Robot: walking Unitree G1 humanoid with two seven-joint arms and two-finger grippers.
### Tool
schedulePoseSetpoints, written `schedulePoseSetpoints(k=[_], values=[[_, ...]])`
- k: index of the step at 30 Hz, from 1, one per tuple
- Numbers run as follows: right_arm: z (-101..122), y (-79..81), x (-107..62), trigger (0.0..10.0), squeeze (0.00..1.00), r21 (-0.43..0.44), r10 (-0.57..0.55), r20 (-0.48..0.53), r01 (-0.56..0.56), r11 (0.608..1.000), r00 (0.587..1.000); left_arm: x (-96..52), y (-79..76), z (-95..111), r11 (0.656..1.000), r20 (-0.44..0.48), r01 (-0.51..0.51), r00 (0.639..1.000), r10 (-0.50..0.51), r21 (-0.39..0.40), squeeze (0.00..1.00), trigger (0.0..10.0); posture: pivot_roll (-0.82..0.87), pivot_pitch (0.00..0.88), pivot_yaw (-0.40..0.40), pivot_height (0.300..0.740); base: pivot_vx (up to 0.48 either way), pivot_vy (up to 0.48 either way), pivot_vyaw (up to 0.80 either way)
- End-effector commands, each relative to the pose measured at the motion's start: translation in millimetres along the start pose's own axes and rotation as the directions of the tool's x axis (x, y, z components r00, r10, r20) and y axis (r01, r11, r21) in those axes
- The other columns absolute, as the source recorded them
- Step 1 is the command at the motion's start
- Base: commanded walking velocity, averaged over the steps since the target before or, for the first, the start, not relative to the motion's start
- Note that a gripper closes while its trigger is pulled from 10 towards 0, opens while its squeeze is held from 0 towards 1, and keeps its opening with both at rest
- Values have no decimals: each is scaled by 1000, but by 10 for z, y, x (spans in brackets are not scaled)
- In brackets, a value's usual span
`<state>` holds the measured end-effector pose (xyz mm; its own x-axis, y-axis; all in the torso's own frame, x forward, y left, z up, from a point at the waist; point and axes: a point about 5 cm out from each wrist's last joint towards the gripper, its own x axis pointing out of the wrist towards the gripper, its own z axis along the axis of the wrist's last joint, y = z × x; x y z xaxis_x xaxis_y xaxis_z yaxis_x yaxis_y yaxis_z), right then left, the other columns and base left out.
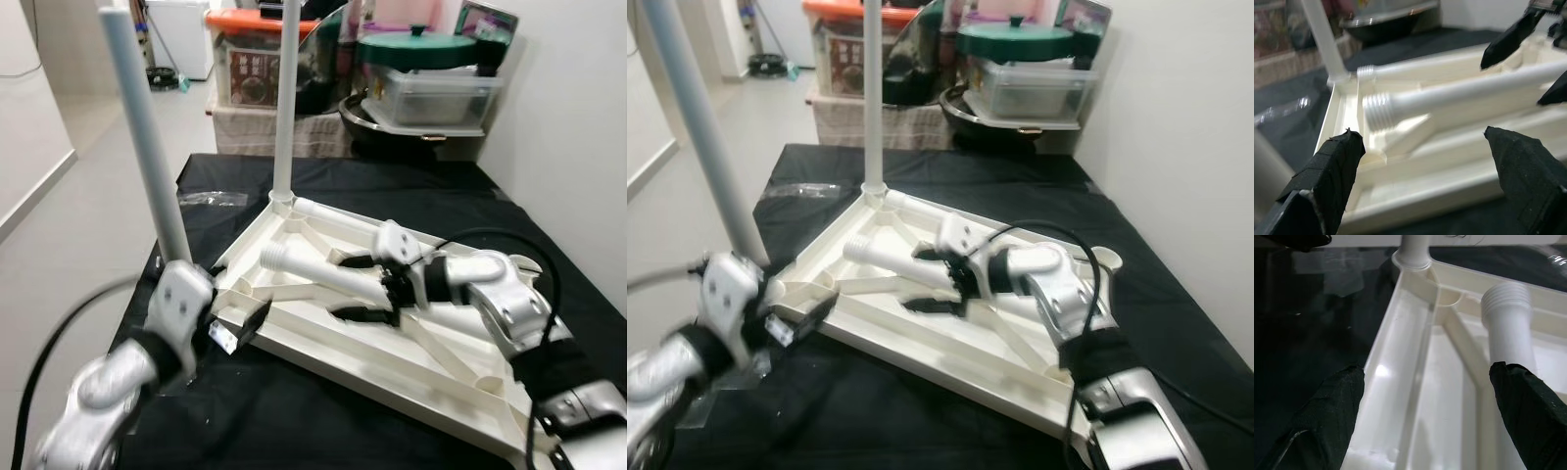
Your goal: Building children table
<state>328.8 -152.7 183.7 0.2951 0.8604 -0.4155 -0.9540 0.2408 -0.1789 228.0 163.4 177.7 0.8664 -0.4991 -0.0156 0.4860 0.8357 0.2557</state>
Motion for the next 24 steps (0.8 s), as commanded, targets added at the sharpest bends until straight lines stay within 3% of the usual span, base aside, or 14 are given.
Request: schedulePoseSetpoints(k=[1,8,15,24], values=[[21,-2,-9,10000,0,-9,7,-1,-7,1000,1000,-7,-41,35,1000,6,10,1000,-10,21,0,10000,46,0,-97,740,0,0,0],[21,-82,-20,10000,0,15,-62,-7,62,998,998,-29,-140,-164,999,-83,34,996,-30,42,0,10000,52,0,-102,740,0,0,0],[-60,-148,-48,10000,0,-4,-151,-49,151,989,987,-30,-160,-199,999,-91,22,996,-20,25,0,10000,49,0,-99,740,0,0,0],[-58,-186,-73,10000,0,-11,-177,-55,177,984,983,-20,-204,-204,999,-88,30,996,-28,21,0,10000,46,0,-98,740,0,0,0]])
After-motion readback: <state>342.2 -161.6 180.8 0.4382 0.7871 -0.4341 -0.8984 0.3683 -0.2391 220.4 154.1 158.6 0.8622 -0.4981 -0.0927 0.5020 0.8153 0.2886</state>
